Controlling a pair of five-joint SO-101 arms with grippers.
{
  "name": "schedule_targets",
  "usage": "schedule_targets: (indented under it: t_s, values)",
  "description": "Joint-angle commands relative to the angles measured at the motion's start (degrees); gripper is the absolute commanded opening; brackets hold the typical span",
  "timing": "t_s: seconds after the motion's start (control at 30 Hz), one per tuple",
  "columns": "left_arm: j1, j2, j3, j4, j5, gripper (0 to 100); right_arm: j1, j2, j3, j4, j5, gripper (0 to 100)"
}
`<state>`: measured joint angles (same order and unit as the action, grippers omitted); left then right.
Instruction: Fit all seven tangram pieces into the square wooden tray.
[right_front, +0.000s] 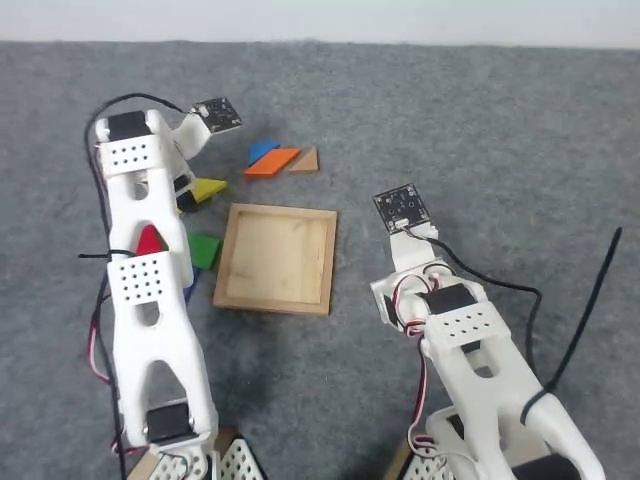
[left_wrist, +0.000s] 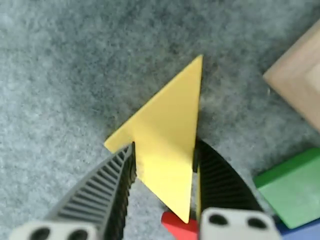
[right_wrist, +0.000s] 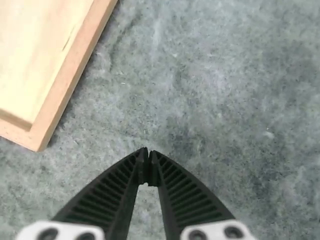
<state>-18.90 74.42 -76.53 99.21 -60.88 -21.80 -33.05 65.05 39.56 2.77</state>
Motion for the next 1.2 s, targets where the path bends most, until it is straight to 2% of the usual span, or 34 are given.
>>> schedule_targets:
  t_s: [0.0,0.27,0.5,0.57,0.7,1.0,1.17]
  values:
    - [-0.09,0.26,1.36,1.49,-0.44,16,0.75,-0.57,-0.70,-0.84,1.05,0.9]
    - [-1.05,0.26,1.01,1.49,0.35,17,0.75,-0.57,-0.70,-0.84,1.05,0.9]
    - [-2.02,-0.53,-1.98,0.70,2.55,32,0.75,-0.57,-0.70,-0.92,1.05,0.9]
    - [-1.85,-0.35,-2.42,-0.70,2.55,32,0.75,-0.57,-0.70,-0.92,1.05,0.9]
    - [-1.67,2.64,-1.89,-8.53,2.46,32,0.75,-0.57,-0.70,-0.84,1.05,0.9]
    - [0.88,3.43,-1.54,-5.01,-8.70,32,0.75,-0.57,-0.70,-0.75,1.05,0.9]
    - [-0.44,3.52,-0.40,-4.92,-12.48,32,0.84,-0.66,-0.70,-0.66,1.05,0.8]
